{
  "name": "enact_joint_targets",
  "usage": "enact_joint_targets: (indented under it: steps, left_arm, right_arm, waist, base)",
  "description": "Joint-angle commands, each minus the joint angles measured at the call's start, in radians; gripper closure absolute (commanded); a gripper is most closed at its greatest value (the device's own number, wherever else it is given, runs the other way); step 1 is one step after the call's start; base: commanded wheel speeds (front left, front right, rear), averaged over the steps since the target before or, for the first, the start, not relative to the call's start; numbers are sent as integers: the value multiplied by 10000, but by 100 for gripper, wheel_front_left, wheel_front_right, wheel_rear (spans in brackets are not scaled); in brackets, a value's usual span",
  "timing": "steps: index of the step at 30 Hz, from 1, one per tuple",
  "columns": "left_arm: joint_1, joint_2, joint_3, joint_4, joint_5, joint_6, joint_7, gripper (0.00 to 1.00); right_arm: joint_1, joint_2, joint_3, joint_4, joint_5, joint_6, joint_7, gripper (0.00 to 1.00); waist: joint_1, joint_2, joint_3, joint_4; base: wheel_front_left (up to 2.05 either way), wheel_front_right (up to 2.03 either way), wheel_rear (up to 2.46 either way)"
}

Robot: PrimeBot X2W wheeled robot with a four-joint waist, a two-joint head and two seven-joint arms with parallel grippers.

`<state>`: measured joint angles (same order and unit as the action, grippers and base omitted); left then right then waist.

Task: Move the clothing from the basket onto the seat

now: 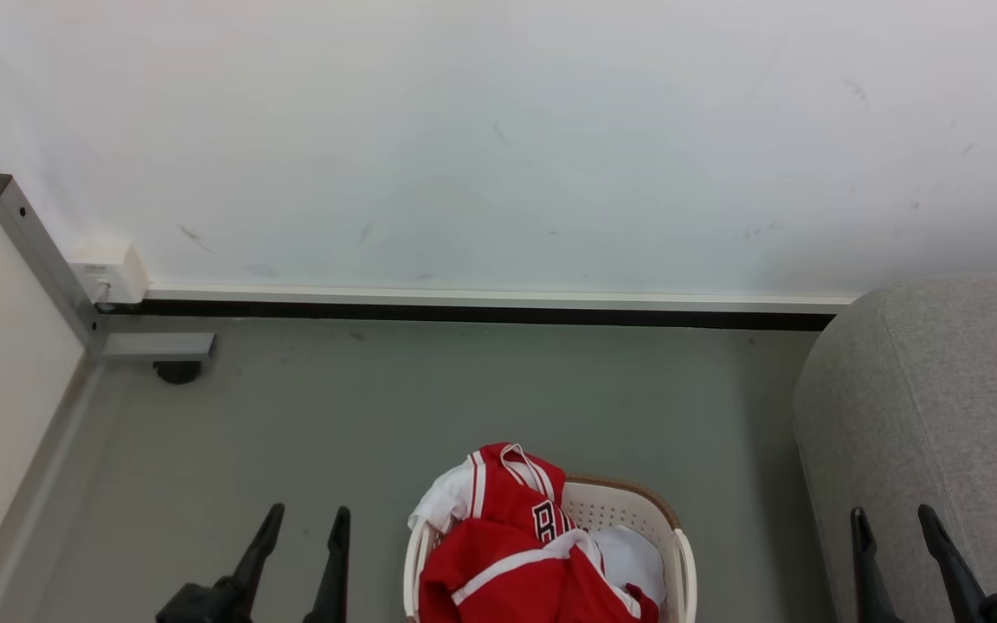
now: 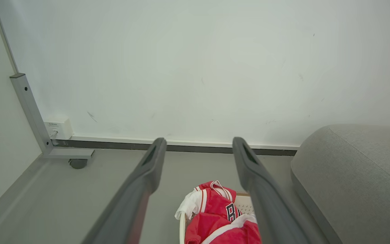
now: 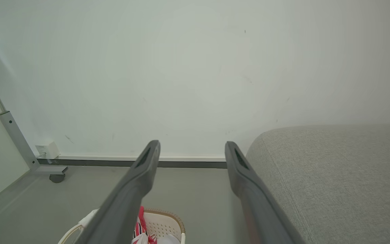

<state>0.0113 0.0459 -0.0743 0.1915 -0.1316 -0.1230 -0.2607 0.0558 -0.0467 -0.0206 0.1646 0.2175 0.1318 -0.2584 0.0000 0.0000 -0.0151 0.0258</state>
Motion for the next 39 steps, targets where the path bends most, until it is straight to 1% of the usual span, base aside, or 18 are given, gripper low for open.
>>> enact_joint_targets:
  steps: [1, 10, 18, 24, 29, 32, 34, 39]
  left_arm:
    - [144, 80, -2, 2, 197, -15, -51, 0]
    - [145, 77, 60, 15, 122, -23, -42, 0]
    - [68, 75, 63, 21, 119, -35, -42, 0]
    - [-146, 74, -89, -8, 69, -52, -42, 0]
    - [-710, 72, -376, -27, 281, -60, -42, 0]
    - [-1312, 145, -717, 39, 427, -70, -42, 0]
    - [-1787, 281, -1197, 294, 471, -77, -42, 0]
    - [-3411, 675, -2550, 1614, 466, -63, -42, 0]
  right_arm:
    - [87, -66, 16, 50, -221, -21, -88, 0]
    - [1, -64, -81, 152, -228, -21, -62, 0]
    - [-76, -60, -207, 211, -539, -21, -60, 0]
    - [-213, -60, -246, 89, -629, -21, -60, 0]
    - [-674, -57, -182, -156, -582, -21, -59, 0]
    - [-1130, -58, -80, -315, -516, -21, -59, 0]
    - [-1443, -57, -10, -378, -494, -21, -59, 0]
    - [-2275, -57, 270, -535, -284, -21, -58, 0]
  waist:
    - [0, 0, 11, -11]
    - [0, 0, 66, -141]
    - [0, 0, 173, -326]
    - [0, 0, 442, -484]
    - [0, 0, 1229, -726]
    - [0, 0, 1953, -924]
    - [0, 0, 2463, -1049]
    - [0, 0, 3813, -1426]
  base:
    - [0, 0, 0]
    - [0, 0, 0]
    - [0, 0, 0]
    - [0, 0, 0]
    - [0, 0, 0]
    - [0, 0, 0]
    - [0, 0, 0]
    - [0, 0, 0]
